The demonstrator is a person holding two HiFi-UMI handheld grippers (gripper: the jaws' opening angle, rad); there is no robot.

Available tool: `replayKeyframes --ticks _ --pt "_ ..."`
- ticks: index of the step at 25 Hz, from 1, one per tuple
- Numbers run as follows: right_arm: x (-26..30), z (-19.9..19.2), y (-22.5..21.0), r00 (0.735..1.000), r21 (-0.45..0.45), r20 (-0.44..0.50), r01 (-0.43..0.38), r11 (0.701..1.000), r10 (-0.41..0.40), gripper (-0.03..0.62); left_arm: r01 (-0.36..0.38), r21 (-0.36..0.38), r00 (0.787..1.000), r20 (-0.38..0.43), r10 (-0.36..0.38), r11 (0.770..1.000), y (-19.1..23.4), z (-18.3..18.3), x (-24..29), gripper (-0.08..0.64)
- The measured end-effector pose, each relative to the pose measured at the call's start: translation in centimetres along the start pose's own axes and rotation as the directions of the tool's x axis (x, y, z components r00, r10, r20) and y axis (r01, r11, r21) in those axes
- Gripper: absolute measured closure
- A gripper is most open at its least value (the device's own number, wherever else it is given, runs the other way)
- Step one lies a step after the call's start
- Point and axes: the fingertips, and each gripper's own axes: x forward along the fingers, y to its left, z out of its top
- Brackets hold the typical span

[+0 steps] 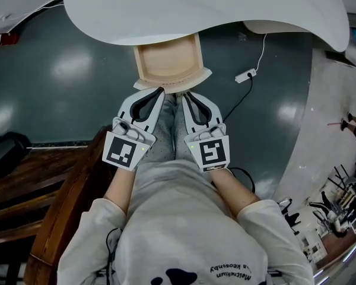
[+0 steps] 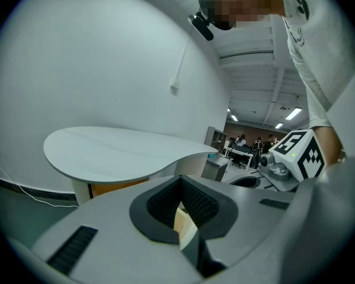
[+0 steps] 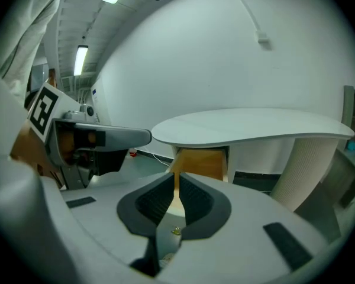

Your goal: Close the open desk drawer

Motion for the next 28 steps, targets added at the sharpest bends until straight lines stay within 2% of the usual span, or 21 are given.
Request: replayKeyframes --ticks 11,20,24,28 --pt "1.5 -5.7 0.5 0.992 0.019 -0.129 0.011 1.0 -0.008 0.574 0.009 -0.034 0.999 -0.04 -0.011 0.999 -0.1 -3.2 0.1 0.552" --pt "2.6 -8.8 1.0 0.975 0.016 -0.223 -0.015 1.0 0.018 0.572 0.011 -0.045 0.997 -0.074 -0.015 0.999 0.3 -5.2 0.0 0.552" --pt "3.2 -9.9 1.2 0.966 0.016 -0.257 -0.026 1.0 0.029 0.526 0.007 -0.062 0.996 -0.086 -0.012 0.998 0.2 -6.1 -0.1 0.554" --pt "3.4 -10.9 1.1 0.956 0.021 -0.291 -0.026 0.999 0.031 0.515 0.005 -0.064 0.995 -0.104 -0.011 0.998 0.1 -7.1 -0.2 0.552"
